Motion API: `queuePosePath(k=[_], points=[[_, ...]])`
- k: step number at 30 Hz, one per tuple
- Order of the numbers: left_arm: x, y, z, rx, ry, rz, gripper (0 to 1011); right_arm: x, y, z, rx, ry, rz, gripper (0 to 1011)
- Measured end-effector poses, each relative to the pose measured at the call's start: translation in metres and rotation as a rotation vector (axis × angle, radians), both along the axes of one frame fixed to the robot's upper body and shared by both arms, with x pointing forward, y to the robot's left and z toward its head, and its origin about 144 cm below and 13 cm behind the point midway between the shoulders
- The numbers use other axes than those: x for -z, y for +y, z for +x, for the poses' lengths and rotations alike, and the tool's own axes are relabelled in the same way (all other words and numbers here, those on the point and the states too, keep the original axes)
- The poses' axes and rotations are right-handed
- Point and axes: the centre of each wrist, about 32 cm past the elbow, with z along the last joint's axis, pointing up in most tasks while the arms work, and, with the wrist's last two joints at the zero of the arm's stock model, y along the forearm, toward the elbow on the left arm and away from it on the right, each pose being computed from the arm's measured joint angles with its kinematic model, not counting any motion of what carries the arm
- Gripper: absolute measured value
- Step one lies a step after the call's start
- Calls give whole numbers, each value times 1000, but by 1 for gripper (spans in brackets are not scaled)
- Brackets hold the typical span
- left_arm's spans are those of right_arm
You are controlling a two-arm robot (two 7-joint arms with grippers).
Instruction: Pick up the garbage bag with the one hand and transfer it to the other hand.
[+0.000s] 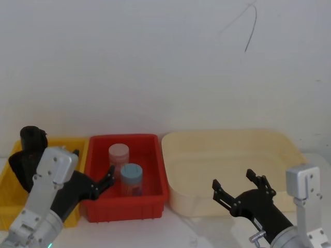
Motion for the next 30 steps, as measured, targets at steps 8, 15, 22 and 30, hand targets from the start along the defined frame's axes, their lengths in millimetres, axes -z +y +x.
queuePosePath(k=[8,15,22,30], points=[[-30,-6,-12,-9,16,-12,1001,-20,0,12,-80,29,-11,1002],[-42,-7,-34,-49,42,-27,1001,-40,9,28,-170,58,-25,1001],[-46,0,-66,-126,90,-54,1001,-56,27,50,-255,97,-40,1002],[-44,19,-99,-231,154,-98,1001,-72,51,75,-328,137,-66,1001]])
